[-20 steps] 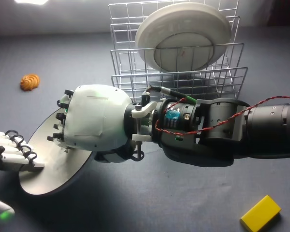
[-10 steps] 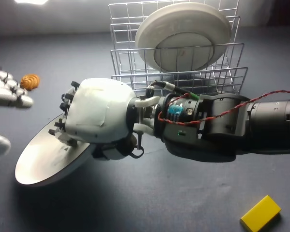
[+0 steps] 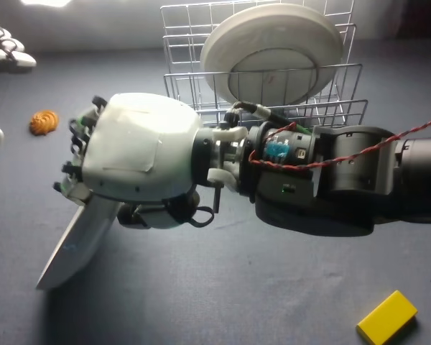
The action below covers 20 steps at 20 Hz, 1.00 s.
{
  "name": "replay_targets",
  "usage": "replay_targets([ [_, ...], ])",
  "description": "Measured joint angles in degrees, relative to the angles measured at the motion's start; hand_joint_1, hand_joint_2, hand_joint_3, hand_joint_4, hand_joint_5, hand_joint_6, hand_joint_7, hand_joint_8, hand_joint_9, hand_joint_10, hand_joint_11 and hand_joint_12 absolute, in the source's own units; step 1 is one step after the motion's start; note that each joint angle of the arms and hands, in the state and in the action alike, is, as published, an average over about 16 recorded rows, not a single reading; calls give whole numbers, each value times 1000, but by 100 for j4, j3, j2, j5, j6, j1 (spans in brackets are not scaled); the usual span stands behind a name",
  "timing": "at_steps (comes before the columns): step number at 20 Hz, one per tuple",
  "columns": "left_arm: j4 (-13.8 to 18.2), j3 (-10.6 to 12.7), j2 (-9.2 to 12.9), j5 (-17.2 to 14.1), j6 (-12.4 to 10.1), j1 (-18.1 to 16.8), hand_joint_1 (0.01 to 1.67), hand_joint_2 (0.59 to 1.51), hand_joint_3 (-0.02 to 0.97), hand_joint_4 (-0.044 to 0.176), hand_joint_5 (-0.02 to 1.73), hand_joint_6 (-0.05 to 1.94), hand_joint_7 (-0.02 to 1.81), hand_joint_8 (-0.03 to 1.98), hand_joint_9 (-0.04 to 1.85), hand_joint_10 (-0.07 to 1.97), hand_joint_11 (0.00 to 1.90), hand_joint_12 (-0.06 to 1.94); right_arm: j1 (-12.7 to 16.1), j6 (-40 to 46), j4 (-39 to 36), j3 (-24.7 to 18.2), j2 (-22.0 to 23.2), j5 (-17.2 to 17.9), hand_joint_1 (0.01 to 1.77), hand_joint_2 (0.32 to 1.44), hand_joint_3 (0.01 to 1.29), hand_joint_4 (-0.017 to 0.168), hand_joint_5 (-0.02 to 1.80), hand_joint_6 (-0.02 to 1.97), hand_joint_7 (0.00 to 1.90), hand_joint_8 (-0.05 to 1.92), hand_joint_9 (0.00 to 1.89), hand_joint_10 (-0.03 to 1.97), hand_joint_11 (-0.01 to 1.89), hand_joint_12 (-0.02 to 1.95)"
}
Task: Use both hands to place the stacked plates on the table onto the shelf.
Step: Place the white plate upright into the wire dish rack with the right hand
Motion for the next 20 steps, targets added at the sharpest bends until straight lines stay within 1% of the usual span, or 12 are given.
replay_targets([
  [3,159,125,8,32,0,-258,14,1135,5,3,243,16,193,4,155,8,96,49,98,14,-9,-263,217,66,1169,1010,12,21,903,1011,1000,966,970,582,657,1396],
  [7,358,286,9,45,-1,-458,13,1134,5,3,231,15,183,3,143,7,86,46,244,176,-45,-579,572,139,1178,1010,12,23,921,1049,1001,955,977,585,668,1395],
  [10,483,378,9,54,-2,-538,13,1133,5,3,225,15,177,3,136,7,81,43,360,525,-140,-775,906,124,1182,1010,12,23,924,1062,996,959,981,589,681,1393],
  [13,588,435,9,31,-3,-571,13,1132,5,3,216,14,170,3,130,7,76,41,488,1061,-286,-927,1279,85,1182,1010,12,23,924,1062,997,961,981,593,690,1393],
  [17,829,485,15,-160,-3,-572,13,1131,5,3,209,14,168,3,130,7,72,38,662,1954,-526,-1050,1785,41,1183,1010,11,23,925,1058,1003,958,983,599,695,1397],
  [20,1072,505,19,-445,-3,-561,12,1131,5,3,210,14,169,4,130,7,70,37,798,2717,-723,-1085,2128,-1,1183,1010,11,23,923,1058,1008,958,983,603,695,1403],
])
